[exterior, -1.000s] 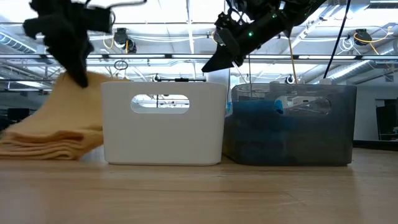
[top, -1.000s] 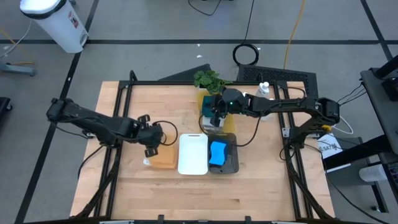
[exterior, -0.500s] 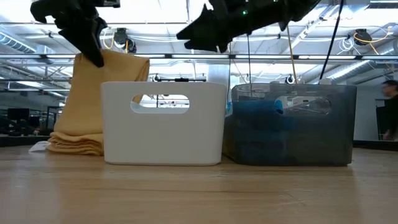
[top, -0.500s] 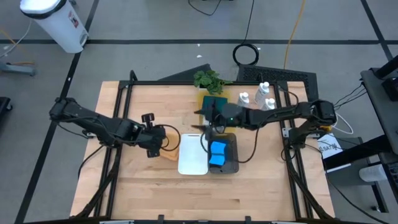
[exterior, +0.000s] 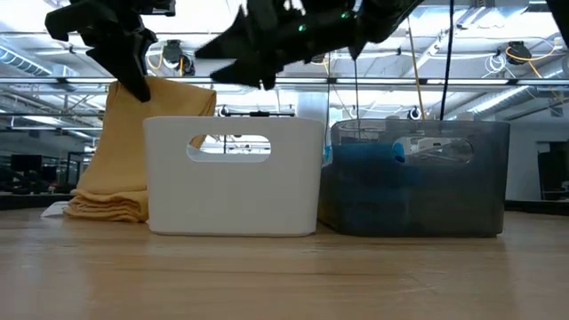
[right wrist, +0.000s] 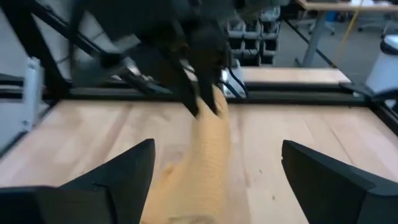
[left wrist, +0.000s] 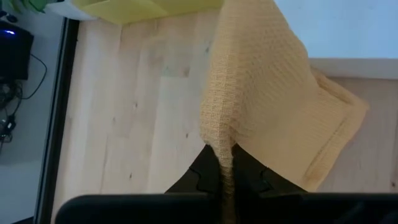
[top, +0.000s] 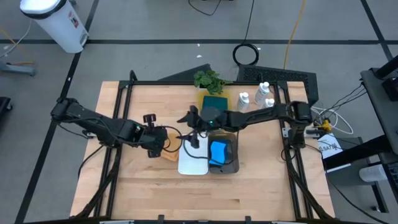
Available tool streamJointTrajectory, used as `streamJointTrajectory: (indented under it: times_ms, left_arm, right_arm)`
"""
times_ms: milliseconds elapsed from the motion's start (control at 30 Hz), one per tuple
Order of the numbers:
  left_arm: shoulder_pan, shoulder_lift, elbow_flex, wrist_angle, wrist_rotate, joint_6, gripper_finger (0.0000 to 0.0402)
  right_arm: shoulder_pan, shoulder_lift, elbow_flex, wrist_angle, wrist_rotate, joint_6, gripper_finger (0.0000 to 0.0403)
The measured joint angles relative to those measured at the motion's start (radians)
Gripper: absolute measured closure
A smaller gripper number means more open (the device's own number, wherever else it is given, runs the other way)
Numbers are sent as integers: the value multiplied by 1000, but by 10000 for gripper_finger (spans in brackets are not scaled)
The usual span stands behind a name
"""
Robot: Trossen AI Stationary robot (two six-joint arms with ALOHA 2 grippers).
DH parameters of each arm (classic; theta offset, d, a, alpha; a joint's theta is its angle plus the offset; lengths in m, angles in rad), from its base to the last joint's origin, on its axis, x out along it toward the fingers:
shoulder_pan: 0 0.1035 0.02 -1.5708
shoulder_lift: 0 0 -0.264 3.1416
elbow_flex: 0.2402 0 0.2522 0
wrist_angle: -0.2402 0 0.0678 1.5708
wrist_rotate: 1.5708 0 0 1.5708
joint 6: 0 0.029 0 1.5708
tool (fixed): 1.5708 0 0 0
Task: Pick & Place Kitchen Items
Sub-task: Put the light orange microfiber into the yellow bin
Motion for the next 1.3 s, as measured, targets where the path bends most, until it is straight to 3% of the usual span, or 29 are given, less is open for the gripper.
streamJointTrajectory:
  times_ms: [267, 533, 1300]
  left_arm:
    - [6, -1, 0, 39, -13, 45, 391]
    - [14, -4, 0, 60, -14, 52, 387]
    - [86, -5, 0, 104, -37, 75, 390]
  right_arm:
    - [0, 119, 100, 5, -64, 25, 92]
    - [-15, 119, 107, -36, -50, 36, 97]
    - [-25, 121, 105, -62, -17, 111, 193]
